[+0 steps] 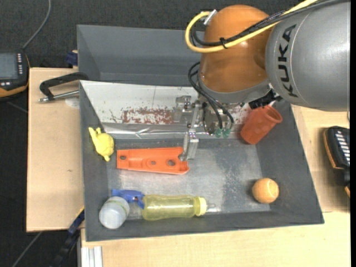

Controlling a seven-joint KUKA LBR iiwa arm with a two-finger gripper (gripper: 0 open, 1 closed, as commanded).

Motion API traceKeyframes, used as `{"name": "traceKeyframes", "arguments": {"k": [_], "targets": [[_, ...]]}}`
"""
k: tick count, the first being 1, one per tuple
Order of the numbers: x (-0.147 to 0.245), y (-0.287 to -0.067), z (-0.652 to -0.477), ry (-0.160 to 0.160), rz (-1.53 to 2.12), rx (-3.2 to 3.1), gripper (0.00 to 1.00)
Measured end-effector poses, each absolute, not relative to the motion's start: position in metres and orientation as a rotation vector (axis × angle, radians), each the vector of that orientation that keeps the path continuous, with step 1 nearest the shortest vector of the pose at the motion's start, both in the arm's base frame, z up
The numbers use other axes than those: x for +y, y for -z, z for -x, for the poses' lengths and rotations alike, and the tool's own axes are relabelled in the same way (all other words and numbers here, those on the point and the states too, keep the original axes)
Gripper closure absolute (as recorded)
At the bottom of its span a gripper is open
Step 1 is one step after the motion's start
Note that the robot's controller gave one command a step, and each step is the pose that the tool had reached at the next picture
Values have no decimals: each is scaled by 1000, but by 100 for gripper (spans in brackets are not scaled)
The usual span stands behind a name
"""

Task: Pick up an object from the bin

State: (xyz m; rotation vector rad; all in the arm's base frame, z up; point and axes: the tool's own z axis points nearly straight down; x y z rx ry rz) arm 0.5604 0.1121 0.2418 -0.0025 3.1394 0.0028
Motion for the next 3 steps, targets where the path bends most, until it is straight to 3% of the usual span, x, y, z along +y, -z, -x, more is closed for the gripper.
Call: {"name": "traceKeyframes", "arguments": {"k": [1,2,3], "targets": [[143,-191,-535,-4,-81,3138,0],[144,-165,-519,-7,-150,3142,0],[112,-136,-546,-8,-455,3102,0]]}}
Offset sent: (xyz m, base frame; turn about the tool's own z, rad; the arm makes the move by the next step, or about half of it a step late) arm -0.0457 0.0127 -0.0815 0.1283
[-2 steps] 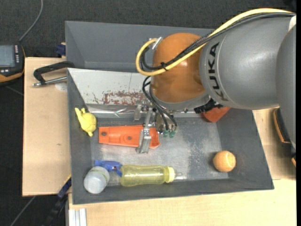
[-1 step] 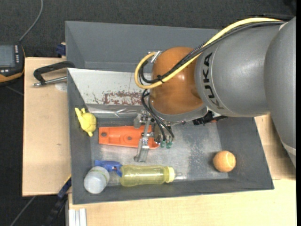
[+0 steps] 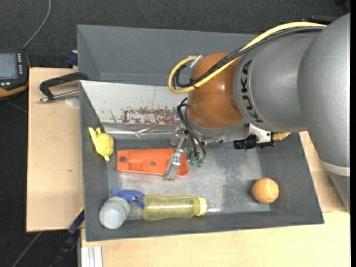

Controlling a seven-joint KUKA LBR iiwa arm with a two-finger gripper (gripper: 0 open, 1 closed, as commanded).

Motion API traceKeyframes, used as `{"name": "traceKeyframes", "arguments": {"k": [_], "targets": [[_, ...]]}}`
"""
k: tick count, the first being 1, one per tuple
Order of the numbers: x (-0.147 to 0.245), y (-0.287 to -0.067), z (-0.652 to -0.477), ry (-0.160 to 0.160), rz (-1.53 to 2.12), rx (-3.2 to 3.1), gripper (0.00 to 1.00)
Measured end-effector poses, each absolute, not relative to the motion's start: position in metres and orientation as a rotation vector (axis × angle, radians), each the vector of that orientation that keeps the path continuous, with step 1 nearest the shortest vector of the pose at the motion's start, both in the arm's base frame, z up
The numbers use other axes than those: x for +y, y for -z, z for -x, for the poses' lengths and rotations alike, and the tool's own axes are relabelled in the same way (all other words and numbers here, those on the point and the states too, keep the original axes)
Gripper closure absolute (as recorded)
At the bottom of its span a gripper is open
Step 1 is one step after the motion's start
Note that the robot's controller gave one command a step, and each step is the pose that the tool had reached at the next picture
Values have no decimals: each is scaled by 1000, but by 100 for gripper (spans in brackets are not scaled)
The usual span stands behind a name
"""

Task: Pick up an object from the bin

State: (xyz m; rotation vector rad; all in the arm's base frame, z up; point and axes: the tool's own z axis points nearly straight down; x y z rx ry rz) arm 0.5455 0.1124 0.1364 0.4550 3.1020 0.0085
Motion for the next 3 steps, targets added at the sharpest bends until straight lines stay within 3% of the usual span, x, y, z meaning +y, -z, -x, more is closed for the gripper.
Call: {"name": "traceKeyframes", "arguments": {"k": [1,2,3], "targets": [[118,-96,-545,-7,-564,3092,0],[131,-80,-557,-7,-194,3132,0],[115,-72,-594,-9,-665,3068,100]]}}
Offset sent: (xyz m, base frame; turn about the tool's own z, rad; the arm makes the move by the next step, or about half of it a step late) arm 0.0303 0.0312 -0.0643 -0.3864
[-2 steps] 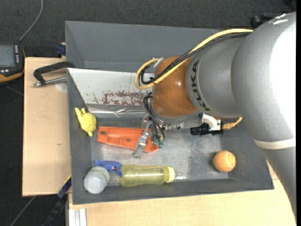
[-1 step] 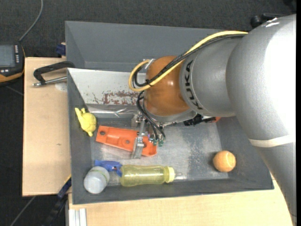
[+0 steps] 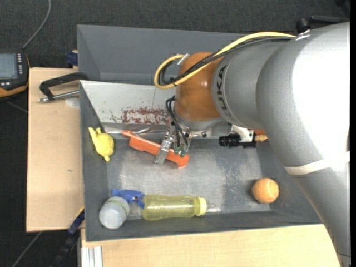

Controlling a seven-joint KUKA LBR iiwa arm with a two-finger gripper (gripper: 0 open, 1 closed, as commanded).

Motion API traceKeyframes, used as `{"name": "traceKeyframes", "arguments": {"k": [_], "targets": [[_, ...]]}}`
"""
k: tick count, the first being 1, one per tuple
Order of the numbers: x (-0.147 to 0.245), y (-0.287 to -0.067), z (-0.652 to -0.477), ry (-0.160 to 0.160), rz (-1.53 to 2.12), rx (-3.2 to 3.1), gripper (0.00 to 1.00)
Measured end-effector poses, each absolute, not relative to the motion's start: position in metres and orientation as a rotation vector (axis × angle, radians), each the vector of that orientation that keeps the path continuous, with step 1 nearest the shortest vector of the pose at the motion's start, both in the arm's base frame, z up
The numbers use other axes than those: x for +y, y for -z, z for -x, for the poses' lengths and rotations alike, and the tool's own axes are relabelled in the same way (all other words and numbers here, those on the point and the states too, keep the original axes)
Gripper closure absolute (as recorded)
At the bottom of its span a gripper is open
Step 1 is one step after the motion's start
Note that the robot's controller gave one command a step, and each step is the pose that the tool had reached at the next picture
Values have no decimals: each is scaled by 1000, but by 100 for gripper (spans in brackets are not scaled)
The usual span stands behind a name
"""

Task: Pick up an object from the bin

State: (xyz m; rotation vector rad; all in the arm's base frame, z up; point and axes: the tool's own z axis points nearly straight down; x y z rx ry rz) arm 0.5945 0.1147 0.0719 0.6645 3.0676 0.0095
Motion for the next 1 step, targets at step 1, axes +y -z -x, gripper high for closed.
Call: {"name": "traceKeyframes", "arguments": {"k": [1], "targets": [[115,-72,-594,-10,-664,3068,100]]}}
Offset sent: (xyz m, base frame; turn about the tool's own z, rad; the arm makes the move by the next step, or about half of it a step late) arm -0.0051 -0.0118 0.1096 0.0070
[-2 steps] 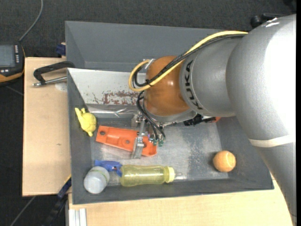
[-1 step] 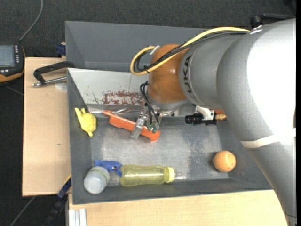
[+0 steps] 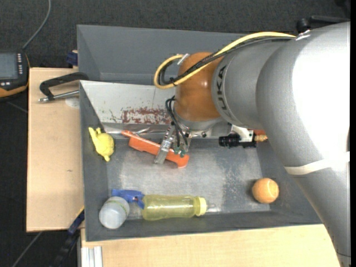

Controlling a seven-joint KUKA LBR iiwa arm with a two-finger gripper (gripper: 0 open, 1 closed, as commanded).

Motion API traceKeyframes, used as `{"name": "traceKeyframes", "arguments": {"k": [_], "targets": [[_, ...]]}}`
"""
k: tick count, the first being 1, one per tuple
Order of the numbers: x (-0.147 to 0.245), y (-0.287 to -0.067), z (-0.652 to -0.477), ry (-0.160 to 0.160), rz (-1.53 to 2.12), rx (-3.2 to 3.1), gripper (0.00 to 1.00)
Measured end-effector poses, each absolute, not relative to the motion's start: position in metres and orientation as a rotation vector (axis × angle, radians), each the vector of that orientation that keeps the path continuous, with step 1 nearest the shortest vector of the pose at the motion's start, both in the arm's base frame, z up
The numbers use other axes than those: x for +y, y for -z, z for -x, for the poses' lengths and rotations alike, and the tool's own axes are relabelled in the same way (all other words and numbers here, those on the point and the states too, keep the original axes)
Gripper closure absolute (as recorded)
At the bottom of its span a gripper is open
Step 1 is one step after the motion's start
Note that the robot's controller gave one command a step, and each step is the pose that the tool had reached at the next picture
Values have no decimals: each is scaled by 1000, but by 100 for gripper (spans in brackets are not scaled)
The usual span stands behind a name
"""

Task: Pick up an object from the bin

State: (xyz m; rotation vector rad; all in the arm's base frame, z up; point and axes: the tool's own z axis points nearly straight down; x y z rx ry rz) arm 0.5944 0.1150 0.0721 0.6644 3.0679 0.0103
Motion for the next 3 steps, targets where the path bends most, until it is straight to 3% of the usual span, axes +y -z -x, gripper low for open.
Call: {"name": "traceKeyframes", "arguments": {"k": [1,3], "targets": [[110,-125,-590,-8,-669,3071,100],[106,-176,-582,-7,-694,3069,100]]}}
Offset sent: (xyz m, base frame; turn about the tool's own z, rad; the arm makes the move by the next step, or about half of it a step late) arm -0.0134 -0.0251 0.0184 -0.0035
